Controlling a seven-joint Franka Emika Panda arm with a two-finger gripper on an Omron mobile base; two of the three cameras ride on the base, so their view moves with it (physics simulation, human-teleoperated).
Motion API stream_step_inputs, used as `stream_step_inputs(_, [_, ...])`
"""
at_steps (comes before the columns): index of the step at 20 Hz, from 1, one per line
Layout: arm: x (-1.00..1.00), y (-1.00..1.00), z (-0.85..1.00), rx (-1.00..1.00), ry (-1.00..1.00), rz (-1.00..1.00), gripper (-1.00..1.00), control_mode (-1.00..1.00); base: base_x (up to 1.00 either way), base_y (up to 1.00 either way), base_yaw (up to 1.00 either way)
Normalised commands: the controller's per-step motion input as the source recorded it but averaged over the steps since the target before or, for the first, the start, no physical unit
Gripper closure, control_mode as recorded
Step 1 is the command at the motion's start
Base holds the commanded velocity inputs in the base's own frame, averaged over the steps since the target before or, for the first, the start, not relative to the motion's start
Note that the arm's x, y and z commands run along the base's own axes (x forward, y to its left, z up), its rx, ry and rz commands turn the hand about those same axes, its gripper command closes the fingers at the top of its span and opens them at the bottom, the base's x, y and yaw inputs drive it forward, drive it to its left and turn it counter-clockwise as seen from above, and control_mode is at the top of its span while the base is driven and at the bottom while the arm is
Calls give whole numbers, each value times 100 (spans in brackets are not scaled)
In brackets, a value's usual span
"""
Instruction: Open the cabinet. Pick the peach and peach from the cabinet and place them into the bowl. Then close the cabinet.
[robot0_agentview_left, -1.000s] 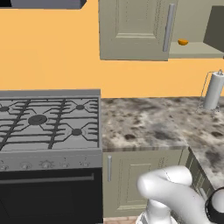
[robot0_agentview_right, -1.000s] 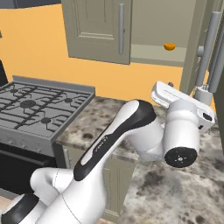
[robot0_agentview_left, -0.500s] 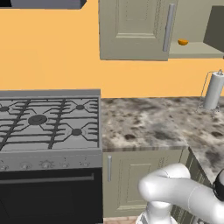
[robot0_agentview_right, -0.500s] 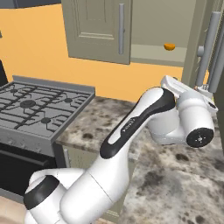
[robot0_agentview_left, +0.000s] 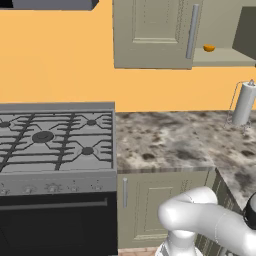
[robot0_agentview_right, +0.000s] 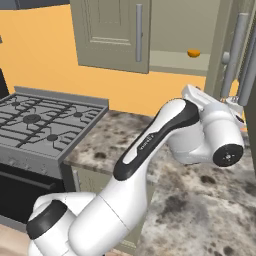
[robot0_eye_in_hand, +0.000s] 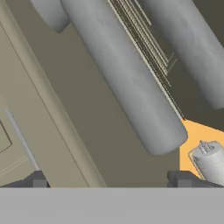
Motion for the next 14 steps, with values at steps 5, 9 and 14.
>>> stream_step_inputs(5, [100,100,-56,-3,-9,-6,-100,-100,0,0,0])
stream_step_inputs(9, [100,74,-24,0,6,-18,-100,-100,0,0,0])
stream_step_inputs(14, [100,25,-3,1,20,-20,-100,-100,0,0,0])
